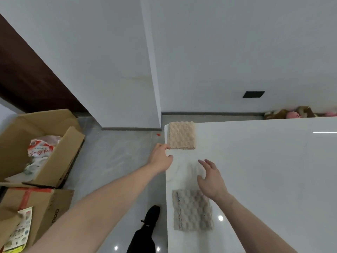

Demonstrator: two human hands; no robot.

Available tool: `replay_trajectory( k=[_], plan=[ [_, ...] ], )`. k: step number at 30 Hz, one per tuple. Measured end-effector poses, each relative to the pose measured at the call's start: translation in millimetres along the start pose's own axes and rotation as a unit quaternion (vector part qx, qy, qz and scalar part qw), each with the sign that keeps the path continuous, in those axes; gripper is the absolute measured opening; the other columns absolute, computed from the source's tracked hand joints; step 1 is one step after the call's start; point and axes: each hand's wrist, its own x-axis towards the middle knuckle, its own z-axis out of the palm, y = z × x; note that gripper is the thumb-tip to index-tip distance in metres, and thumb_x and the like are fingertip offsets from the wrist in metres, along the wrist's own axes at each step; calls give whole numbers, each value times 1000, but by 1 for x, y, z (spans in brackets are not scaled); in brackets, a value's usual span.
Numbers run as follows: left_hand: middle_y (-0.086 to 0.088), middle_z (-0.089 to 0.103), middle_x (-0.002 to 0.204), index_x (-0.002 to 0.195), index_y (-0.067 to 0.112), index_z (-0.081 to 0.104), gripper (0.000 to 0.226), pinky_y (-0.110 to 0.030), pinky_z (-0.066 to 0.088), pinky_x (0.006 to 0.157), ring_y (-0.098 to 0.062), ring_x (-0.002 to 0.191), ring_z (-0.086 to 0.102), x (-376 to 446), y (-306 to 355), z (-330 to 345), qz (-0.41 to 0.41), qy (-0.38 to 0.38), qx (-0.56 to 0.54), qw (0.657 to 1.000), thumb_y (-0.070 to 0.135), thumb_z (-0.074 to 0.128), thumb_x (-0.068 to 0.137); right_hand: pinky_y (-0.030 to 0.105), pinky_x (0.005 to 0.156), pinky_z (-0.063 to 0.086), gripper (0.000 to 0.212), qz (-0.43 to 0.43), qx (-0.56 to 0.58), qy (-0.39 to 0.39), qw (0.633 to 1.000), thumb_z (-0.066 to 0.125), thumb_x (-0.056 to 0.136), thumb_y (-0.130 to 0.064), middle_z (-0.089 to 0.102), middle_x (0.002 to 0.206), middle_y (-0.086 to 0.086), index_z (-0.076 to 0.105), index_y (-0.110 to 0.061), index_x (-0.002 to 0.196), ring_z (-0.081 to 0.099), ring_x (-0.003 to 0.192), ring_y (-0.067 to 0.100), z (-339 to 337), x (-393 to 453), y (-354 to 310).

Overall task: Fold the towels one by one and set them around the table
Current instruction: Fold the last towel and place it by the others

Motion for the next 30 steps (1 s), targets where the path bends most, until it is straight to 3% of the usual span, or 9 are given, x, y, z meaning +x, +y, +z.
replay_trajectory(
  k=[3,6,10,14,17,20,24,27,30],
  plan=[
    [1,41,146,145,20,48,55,-35,50,98,-23,124,55,55,11,-7,1,2,-26,1000,30,60,92,44,116,39,71,11,20,25,999,55,92,-19,18,168,-2,32,-27,159,35,148,27,1,45,-24],
    [0,43,134,137,23,52,53,-44,57,92,-26,113,59,95,15,-9,-10,-7,-43,999,33,59,85,43,115,40,73,14,14,31,999,55,92,-19,15,169,0,28,-27,160,34,149,26,4,83,-44],
    [-1,45,129,130,25,54,52,-42,56,92,-29,111,60,122,10,-1,-24,-20,-15,999,38,60,81,37,119,34,76,30,9,13,999,55,91,-16,13,170,3,25,-25,161,27,154,22,9,116,-64],
    [3,44,125,126,28,58,42,-41,56,84,-24,107,59,128,8,10,-4,41,-24,999,30,66,85,34,114,35,74,31,10,-13,999,51,92,-9,23,165,6,24,-18,160,32,150,23,13,128,-74],
    [10,47,116,109,30,66,24,-33,50,69,-18,104,58,124,10,14,33,95,-39,994,28,70,86,34,112,36,74,39,13,-31,999,50,92,-7,20,166,5,22,-18,160,30,150,24,18,130,-72],
    [14,53,114,97,29,74,11,-28,46,71,-13,107,56,119,14,13,68,110,-64,990,25,71,86,27,114,33,80,57,64,-18,996,49,90,-5,20,168,-1,19,-20,162,29,152,16,21,130,-68],
    [15,59,122,93,28,77,21,-26,48,82,-9,113,54,106,16,8,217,80,-61,971,11,65,85,26,109,40,69,117,300,72,944,47,95,2,55,144,-10,34,-27,157,54,126,2,20,124,-74],
    [22,60,123,99,32,76,34,-28,51,81,-6,112,56,94,18,6,272,29,-51,961,6,55,91,39,114,43,66,172,427,111,881,47,99,-3,59,132,-22,38,-38,154,57,120,1,18,116,-72],
    [21,64,122,105,30,76,34,-26,51,85,-5,110,59,90,19,4,280,15,-70,957,8,52,97,41,113,44,63,186,447,130,865,46,99,-4,62,124,-23,45,-42,150,60,111,2,19,113,-66]
  ],
)
